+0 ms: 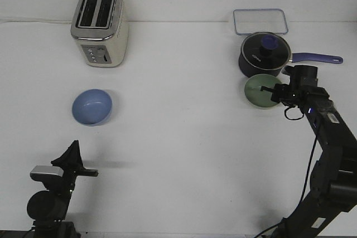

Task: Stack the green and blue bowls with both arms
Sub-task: 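Grasp the green bowl rim with the right gripper and lift it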

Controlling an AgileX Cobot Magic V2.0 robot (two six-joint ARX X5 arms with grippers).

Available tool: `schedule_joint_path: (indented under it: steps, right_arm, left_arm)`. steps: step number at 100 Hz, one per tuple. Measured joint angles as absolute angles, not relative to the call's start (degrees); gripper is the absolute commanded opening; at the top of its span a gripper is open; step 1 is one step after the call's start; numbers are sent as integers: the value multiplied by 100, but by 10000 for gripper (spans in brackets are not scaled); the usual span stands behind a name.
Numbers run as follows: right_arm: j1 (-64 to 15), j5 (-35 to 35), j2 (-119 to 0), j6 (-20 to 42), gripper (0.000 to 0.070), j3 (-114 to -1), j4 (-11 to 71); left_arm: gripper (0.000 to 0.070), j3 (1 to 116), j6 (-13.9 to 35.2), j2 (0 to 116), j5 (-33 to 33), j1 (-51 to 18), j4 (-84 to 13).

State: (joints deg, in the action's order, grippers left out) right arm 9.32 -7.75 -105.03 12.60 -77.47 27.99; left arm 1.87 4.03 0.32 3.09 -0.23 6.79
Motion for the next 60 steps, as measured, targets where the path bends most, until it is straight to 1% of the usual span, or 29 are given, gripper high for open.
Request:
schedule_joint_path:
  steps: [13, 18, 37, 49, 60]
  right_arm:
    - [985, -801, -10337, 1240, 0, -7732, 2860]
    - [1007, -908, -10180, 1234, 0, -7706, 2954]
    - [1129, -1387, -8912, 1227, 0, -7682, 3138]
    - [1131, -1643, -8154, 1227, 0, -7712, 3553]
    - [1044, -1973, -7690, 1214, 0, -7712, 4123]
  left_arm:
    - [14, 187, 403, 32, 309, -23, 679]
    - [14, 187, 403, 32, 307, -23, 679]
    - [14, 187, 403, 32, 309, -23, 679]
    - [14, 187, 403, 32, 309, -23, 679]
    - [14, 187, 399, 32, 307, -23, 679]
